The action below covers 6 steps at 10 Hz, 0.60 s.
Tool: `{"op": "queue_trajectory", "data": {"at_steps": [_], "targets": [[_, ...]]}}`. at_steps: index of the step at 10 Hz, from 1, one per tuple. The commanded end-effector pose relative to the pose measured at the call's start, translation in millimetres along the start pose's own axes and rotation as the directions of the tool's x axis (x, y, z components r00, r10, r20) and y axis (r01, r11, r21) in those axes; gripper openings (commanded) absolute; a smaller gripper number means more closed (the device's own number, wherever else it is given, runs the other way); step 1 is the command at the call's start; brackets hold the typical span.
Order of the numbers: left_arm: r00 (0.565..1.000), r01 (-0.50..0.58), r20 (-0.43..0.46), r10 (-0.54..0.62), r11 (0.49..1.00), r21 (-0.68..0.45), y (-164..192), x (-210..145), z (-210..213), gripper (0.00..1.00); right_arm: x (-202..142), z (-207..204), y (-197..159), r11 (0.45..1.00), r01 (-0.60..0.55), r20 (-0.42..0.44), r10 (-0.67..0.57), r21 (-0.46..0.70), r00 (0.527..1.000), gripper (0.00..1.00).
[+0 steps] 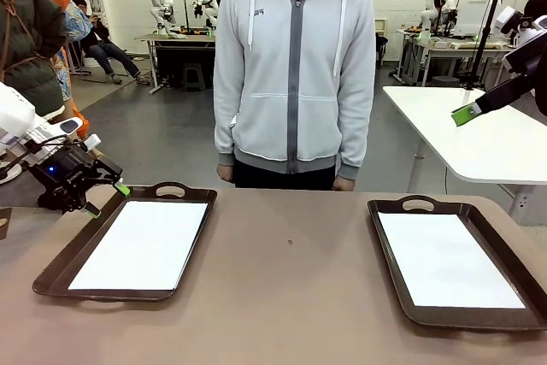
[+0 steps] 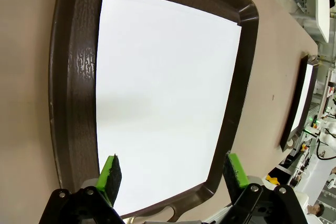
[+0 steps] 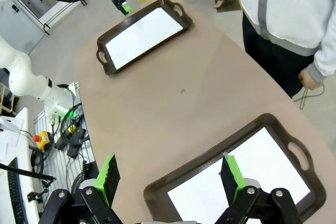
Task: Sort the A4 documents.
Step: Place the A4 Paper in the designated Handle tray.
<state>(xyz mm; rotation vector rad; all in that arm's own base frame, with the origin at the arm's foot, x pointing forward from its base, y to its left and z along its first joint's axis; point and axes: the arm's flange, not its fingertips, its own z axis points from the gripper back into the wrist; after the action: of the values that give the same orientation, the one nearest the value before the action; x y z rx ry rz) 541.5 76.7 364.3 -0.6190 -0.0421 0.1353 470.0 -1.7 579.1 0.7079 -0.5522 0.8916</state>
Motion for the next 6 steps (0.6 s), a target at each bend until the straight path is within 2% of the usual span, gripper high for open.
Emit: {"op": "queue_trajectory", "data": {"at_steps": [1,6], "targets": [[1.0,0.01,0.006,-0.01,1.0,0.018,1.2,0.8,0.3,1.0,-0.4,-1.2,0.6,1.0,-0.005,-0.009,0.005,0.001,1.0,1.0],[1.0,0.01,0.006,-0.01,1.0,0.018,1.2,0.8,0.3,1.0,-0.4,-1.2,0.6,1.0,-0.005,-0.009,0.005,0.001,1.0,1.0]]}}
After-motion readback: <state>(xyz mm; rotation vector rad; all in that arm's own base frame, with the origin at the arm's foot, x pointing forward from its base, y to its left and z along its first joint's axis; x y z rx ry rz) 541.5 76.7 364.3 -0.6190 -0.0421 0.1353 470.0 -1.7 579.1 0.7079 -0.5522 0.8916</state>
